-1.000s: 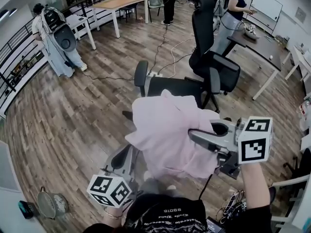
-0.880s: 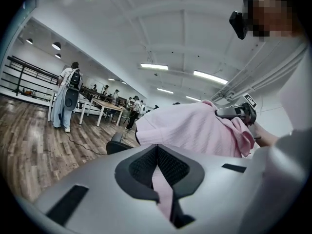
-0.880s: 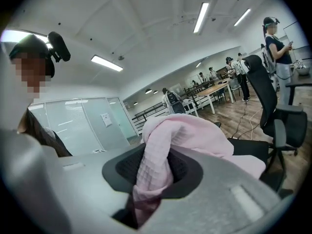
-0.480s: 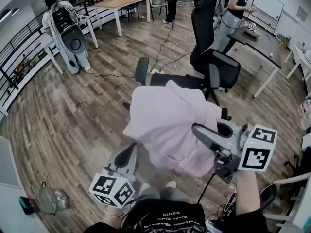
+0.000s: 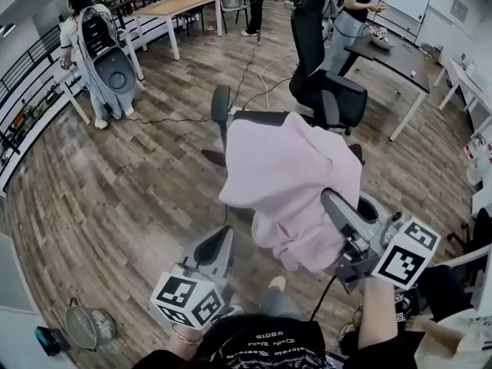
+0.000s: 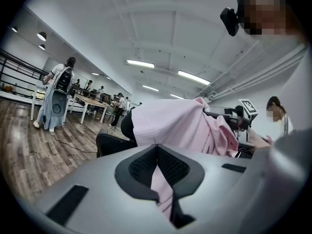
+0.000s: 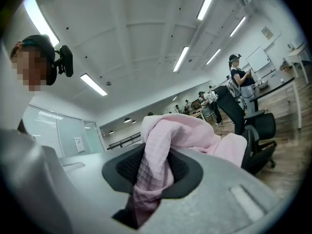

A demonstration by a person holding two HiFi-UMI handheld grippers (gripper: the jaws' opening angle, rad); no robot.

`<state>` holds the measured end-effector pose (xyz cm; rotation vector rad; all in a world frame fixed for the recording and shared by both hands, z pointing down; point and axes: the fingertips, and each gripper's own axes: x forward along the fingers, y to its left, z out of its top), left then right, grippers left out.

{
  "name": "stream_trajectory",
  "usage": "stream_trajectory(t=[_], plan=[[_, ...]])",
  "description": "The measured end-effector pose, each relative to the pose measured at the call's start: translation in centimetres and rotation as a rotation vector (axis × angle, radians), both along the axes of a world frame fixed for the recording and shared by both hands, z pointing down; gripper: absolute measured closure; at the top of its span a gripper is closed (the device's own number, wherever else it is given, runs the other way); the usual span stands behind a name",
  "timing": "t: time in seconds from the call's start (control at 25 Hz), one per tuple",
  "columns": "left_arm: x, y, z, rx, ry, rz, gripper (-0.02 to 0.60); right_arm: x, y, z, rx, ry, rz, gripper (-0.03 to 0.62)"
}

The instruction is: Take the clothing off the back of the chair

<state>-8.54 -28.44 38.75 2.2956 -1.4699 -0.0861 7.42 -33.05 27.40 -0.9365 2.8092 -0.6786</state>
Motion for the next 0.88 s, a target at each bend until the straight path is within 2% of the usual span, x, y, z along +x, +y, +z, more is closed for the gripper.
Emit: stream_trajectory(t=[0.2,0.44,0.68,0.88], plan=[[-1.0,3.7,-1.1,0.023,0.005,0.058,0.572,-0.4,3.8,0.1,0.037,-0.018,0.146,0.511],[-2.7,6.9,-1.6,0.033,0.033,0.097,0.572,0.1,8.5,-2.1,0.097,-0.136,0.27,0.514],[-1.6,10.1,-0.1,0.002,0.075,0.172,0.572,0.9,13.8,-3.1,0.157,-0.104,0.349,0.514],[-0.5,12.8,-0.2,-0.003,0.096,0.212,0.572,1.2,17.4,-3.0,0.165,-0.067,0.385,0.514]])
